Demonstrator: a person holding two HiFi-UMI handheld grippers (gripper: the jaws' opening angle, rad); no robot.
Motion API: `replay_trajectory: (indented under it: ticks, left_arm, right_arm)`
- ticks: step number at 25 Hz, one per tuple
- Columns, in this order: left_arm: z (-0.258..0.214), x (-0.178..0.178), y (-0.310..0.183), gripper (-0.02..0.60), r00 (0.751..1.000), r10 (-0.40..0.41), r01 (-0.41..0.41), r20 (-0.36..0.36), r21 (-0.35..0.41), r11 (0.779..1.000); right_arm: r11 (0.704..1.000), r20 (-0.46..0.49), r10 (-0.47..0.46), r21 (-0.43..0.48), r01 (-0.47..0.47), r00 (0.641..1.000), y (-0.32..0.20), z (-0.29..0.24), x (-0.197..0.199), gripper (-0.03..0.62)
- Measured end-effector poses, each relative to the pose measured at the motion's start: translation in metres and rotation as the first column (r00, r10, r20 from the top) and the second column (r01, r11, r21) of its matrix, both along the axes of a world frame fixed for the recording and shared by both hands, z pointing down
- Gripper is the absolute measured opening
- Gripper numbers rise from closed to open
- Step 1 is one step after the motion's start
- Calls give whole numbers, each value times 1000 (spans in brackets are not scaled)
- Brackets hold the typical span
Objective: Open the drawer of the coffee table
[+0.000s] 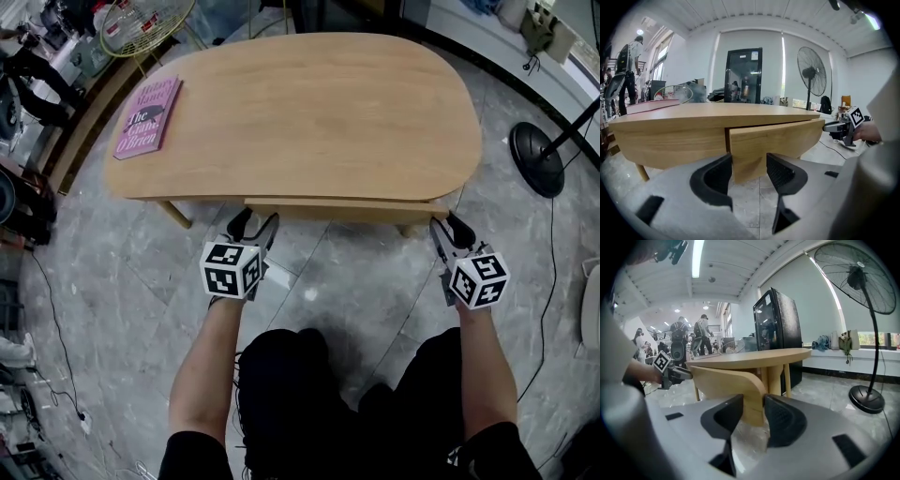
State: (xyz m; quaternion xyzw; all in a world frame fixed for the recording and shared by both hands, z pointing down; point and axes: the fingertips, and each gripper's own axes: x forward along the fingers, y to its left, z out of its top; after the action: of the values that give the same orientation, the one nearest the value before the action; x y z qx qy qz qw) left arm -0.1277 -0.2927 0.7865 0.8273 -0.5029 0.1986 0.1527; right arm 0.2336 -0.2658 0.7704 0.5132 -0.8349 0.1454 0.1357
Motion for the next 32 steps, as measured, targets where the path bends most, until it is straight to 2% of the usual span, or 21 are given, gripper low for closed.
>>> replay_trajectory:
  ticks: [7, 9, 12, 14, 17, 19, 25, 29, 32]
  left_arm:
    - [0, -5, 29, 210, 999, -32, 32, 2, -6, 999]
    - [-1, -6, 31, 209, 1000, -29, 29, -1, -6, 1000]
    - [1, -6, 34, 210, 999, 25, -24, 26, -30, 999]
    - [0, -7, 35, 212, 995, 77, -74, 70, -47, 996]
    - [-9, -7, 33, 237, 980, 130, -127, 152, -26, 991]
    - [-16, -4, 31, 252, 968, 166, -166, 187, -13, 986]
    - [-18, 0, 29, 253, 909, 276, -279, 313, -35, 960]
    - [-17, -3, 29, 216, 896, 280, -281, 344, -47, 959]
    - [-17, -4, 31, 204, 887, 300, -297, 350, -64, 953]
  right_arm:
    - [997, -6, -69, -26, 68, 998, 33, 0, -5, 150]
    - [995, -22, -91, -35, 91, 996, 38, 0, -8, 172]
    - [990, -114, -138, -45, 134, 984, 39, -1, -8, 206]
    - [984, -195, -178, -23, 176, 965, 36, -9, -7, 189]
    - [968, -295, -241, -5, 250, 925, 31, -21, -9, 189]
    - [950, -357, -298, -23, 310, 885, 30, -25, -13, 193]
    - [872, -445, -479, -139, 470, 757, 32, -23, -26, 189]
    - [829, -474, -547, -193, 524, 690, 33, -17, -34, 159]
    - [814, -532, -560, -210, 541, 635, 31, -15, -36, 141]
